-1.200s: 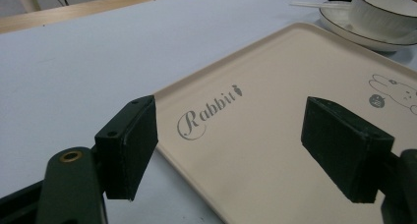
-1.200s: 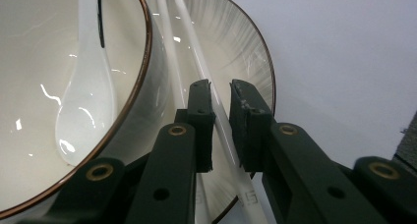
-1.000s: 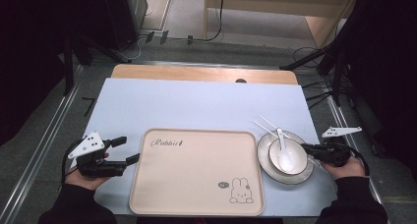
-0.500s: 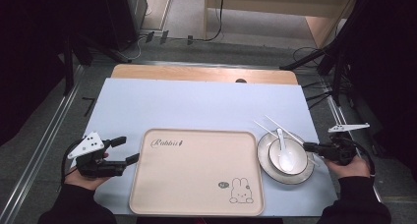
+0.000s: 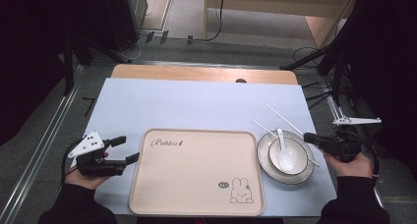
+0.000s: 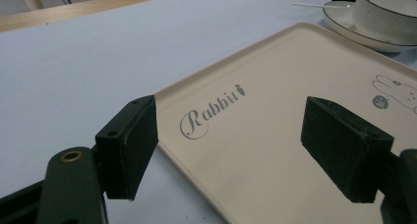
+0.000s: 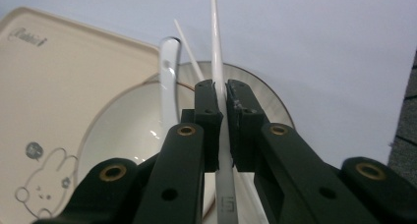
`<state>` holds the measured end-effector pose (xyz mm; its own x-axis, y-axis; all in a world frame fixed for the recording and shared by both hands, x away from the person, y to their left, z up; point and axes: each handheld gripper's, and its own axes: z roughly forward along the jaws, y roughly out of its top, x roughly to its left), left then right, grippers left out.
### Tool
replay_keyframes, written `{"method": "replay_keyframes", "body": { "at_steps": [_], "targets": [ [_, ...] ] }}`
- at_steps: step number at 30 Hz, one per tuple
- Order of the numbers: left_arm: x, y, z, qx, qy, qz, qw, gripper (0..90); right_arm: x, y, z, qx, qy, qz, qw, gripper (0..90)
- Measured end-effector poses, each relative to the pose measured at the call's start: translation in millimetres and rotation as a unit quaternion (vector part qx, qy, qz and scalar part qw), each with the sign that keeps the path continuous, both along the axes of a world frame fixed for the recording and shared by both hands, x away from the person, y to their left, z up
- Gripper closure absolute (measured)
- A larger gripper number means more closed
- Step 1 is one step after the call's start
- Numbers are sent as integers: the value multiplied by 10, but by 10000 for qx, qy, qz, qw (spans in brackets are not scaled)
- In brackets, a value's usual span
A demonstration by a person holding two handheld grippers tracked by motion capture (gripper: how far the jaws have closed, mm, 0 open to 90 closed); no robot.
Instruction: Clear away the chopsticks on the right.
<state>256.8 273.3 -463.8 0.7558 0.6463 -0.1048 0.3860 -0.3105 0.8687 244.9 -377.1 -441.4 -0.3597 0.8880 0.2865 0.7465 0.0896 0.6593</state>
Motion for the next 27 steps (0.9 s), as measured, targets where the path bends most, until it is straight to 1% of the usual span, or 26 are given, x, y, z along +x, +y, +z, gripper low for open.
{"method": "replay_keyframes", "body": {
  "at_steps": [2,3,4,5,7,10,14,16,18,19,20,22,25,27],
  "targets": [
    [1,2,2,2,0,-4,10000,223,-19,105,59,17,-15,-48,10000,851],
    [1,3,3,9,1,-5,10000,222,-45,218,104,-42,-59,-64,10000,851],
    [1,4,4,9,-3,-6,10000,223,-58,276,123,-63,-91,-60,9999,851],
    [2,7,5,17,-2,-6,10000,223,-58,276,123,-63,-91,-60,9999,851],
    [3,9,4,7,-4,-3,10000,223,-87,385,148,-100,-166,-33,9998,851],
    [5,11,4,-12,6,-3,10000,223,-136,534,161,-78,-221,-44,9997,851],
    [9,5,4,-19,1,-5,10000,224,-207,718,130,-142,-230,-42,9996,851],
    [13,1,7,7,-4,-7,10000,224,-241,802,106,-104,-226,-18,9997,851],
    [15,-5,7,-14,-4,0,10000,224,-278,882,81,-80,-230,-4,9997,851],
    [19,-8,8,-20,-4,-17,10000,224,-325,958,58,-64,-223,8,9997,851],
    [19,-8,8,-20,-4,-17,10000,224,-325,958,58,-64,-223,8,9997,851],
    [23,-11,9,-21,-8,-26,10000,224,-403,1061,26,-133,-299,-5,9995,850],
    [29,-16,9,-6,-13,-35,10000,224,-444,1106,11,-142,-327,-34,9994,850],
    [31,-20,11,1,-9,-32,10000,224,-497,1168,-32,-129,-343,-34,9993,850]
  ]
}}
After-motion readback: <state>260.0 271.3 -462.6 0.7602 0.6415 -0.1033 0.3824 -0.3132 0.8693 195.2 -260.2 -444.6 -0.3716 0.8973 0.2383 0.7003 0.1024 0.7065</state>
